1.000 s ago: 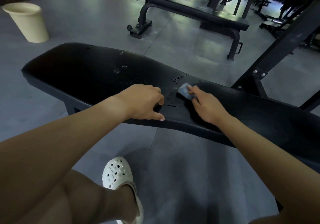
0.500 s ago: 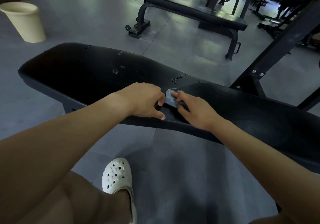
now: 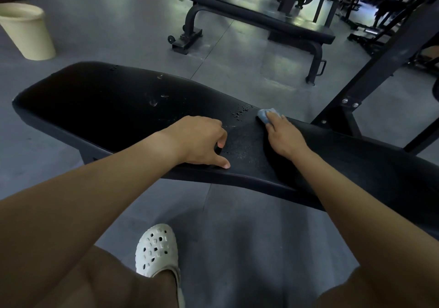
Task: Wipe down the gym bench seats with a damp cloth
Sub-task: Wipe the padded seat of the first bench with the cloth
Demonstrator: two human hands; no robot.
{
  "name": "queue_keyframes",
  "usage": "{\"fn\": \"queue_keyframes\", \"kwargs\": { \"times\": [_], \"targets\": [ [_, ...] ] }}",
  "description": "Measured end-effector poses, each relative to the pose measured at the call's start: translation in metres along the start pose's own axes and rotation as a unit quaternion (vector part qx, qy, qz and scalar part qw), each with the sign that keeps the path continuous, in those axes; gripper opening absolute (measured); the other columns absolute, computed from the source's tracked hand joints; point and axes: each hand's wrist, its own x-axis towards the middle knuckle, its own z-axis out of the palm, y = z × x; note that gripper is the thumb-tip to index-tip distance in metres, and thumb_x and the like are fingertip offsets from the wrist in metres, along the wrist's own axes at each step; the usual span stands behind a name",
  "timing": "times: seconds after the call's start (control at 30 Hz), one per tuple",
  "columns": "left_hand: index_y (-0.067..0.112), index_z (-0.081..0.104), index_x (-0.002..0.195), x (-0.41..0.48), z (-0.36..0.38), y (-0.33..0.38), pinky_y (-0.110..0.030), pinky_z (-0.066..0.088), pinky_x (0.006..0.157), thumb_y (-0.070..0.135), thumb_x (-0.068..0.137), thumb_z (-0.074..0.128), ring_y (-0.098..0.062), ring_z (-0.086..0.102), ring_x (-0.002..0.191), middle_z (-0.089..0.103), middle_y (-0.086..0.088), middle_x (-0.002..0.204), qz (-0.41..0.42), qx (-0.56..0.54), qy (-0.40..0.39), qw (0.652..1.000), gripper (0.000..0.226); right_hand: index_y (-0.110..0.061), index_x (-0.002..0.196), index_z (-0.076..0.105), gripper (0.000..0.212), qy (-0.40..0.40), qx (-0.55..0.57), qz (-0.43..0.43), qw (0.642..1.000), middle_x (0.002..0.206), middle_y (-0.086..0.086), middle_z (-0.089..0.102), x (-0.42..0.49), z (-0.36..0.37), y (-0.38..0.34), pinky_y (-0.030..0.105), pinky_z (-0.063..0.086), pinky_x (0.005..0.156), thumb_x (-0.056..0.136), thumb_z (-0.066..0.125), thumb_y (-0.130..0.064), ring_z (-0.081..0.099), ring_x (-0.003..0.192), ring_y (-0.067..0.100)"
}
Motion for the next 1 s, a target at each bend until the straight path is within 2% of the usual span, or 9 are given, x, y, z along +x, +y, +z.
{"fn": "queue_keyframes", "kwargs": {
  "times": [0.13, 0.23, 0.33, 0.47, 0.6, 0.7, 0.77, 0.87, 1.0],
  "targets": [
    [0.029, 0.064, 0.119, 0.001, 0.004, -0.004, -0.030, 0.046, 0.075, 0.081, 0.080, 0.061, -0.010, 0.050, 0.094, 0.047, 0.013, 0.105, -0.002, 0.002, 0.009, 1.000, 0.065, -0.033, 0.147, 0.045, 0.041, -0.026, 0.012, -0.090, 0.996, 0.159, 0.004, 0.042, -0.018, 0.004, -0.046, 0.050, 0.033, 0.118, 0.107, 0.040, -0.028, 0.036, 0.148, 0.027],
    [0.030, 0.063, 0.120, 0.000, 0.008, -0.006, -0.029, 0.044, 0.078, 0.081, 0.080, 0.060, -0.008, 0.048, 0.097, 0.049, 0.014, 0.111, 0.001, -0.002, 0.019, 1.000, 0.065, -0.027, 0.150, 0.047, 0.043, -0.064, 0.051, -0.152, 0.985, 0.159, 0.002, 0.042, -0.031, 0.005, -0.071, 0.043, 0.026, 0.121, 0.107, 0.043, -0.019, 0.029, 0.152, 0.020],
    [0.030, 0.063, 0.122, -0.001, 0.008, -0.005, -0.030, 0.046, 0.080, 0.080, 0.082, 0.059, -0.008, 0.048, 0.098, 0.052, 0.012, 0.117, 0.005, 0.006, 0.017, 1.000, 0.065, -0.026, 0.151, 0.045, 0.044, -0.090, 0.053, -0.163, 0.981, 0.163, -0.004, 0.035, -0.027, 0.003, -0.067, 0.040, 0.024, 0.124, 0.108, 0.041, -0.018, 0.020, 0.154, 0.016],
    [0.028, 0.062, 0.125, -0.003, 0.005, -0.002, -0.033, 0.049, 0.081, 0.079, 0.084, 0.057, -0.011, 0.050, 0.100, 0.052, 0.008, 0.117, 0.008, 0.015, 0.010, 1.000, 0.066, -0.031, 0.156, 0.035, 0.046, -0.050, 0.020, -0.069, 0.996, 0.166, -0.004, 0.027, -0.013, -0.004, -0.038, 0.048, 0.026, 0.123, 0.111, 0.034, -0.025, 0.024, 0.153, 0.020],
    [0.026, 0.061, 0.127, -0.004, 0.006, 0.002, -0.038, 0.053, 0.087, 0.075, 0.089, 0.055, -0.015, 0.052, 0.108, 0.052, 0.005, 0.123, 0.011, 0.016, 0.010, 1.000, 0.062, -0.020, 0.154, 0.037, 0.047, 0.038, 0.019, 0.088, 0.995, 0.155, 0.015, 0.043, -0.007, -0.008, 0.006, 0.050, 0.040, 0.108, 0.107, 0.032, -0.022, 0.046, 0.137, 0.039],
    [0.026, 0.061, 0.129, -0.001, 0.009, 0.011, -0.037, 0.052, 0.091, 0.068, 0.094, 0.054, -0.017, 0.051, 0.114, 0.052, 0.003, 0.128, 0.036, 0.022, 0.026, 0.999, 0.056, -0.019, 0.152, 0.038, 0.048, 0.046, 0.034, 0.153, 0.987, 0.147, 0.018, 0.048, -0.007, -0.011, 0.022, 0.054, 0.042, 0.107, 0.105, 0.033, -0.024, 0.050, 0.130, 0.042],
    [0.024, 0.061, 0.130, 0.003, 0.012, 0.019, -0.038, 0.051, 0.093, 0.061, 0.098, 0.053, -0.018, 0.051, 0.114, 0.051, 0.002, 0.130, 0.061, 0.022, 0.038, 0.997, 0.050, -0.020, 0.144, 0.043, 0.042, 0.024, 0.026, 0.129, 0.991, 0.143, 0.020, 0.050, -0.013, -0.013, 0.017, 0.053, 0.043, 0.103, 0.104, 0.035, -0.025, 0.052, 0.126, 0.043],
    [0.023, 0.061, 0.130, 0.013, 0.013, 0.033, -0.040, 0.053, 0.092, 0.050, 0.100, 0.053, -0.018, 0.051, 0.111, 0.051, 0.000, 0.129, 0.087, 0.023, 0.046, 0.995, 0.041, -0.020, 0.141, 0.047, 0.036, -0.009, -0.006, 0.032, 0.999, 0.143, 0.017, 0.052, -0.033, -0.013, -0.003, 0.044, 0.043, 0.094, 0.107, 0.036, -0.024, 0.055, 0.124, 0.038],
    [0.023, 0.061, 0.121, 0.027, 0.012, 0.051, -0.035, 0.050, 0.087, 0.041, 0.100, 0.053, -0.016, 0.050, 0.105, 0.052, 0.000, 0.130, 0.114, 0.018, 0.039, 0.993, 0.028, -0.025, 0.157, 0.032, 0.049, -0.046, 0.001, -0.079, 0.996, 0.166, 0.002, 0.030, -0.063, -0.013, -0.019, 0.043, 0.030, 0.122, 0.109, 0.036, -0.027, 0.026, 0.153, 0.022]
  ]
}}
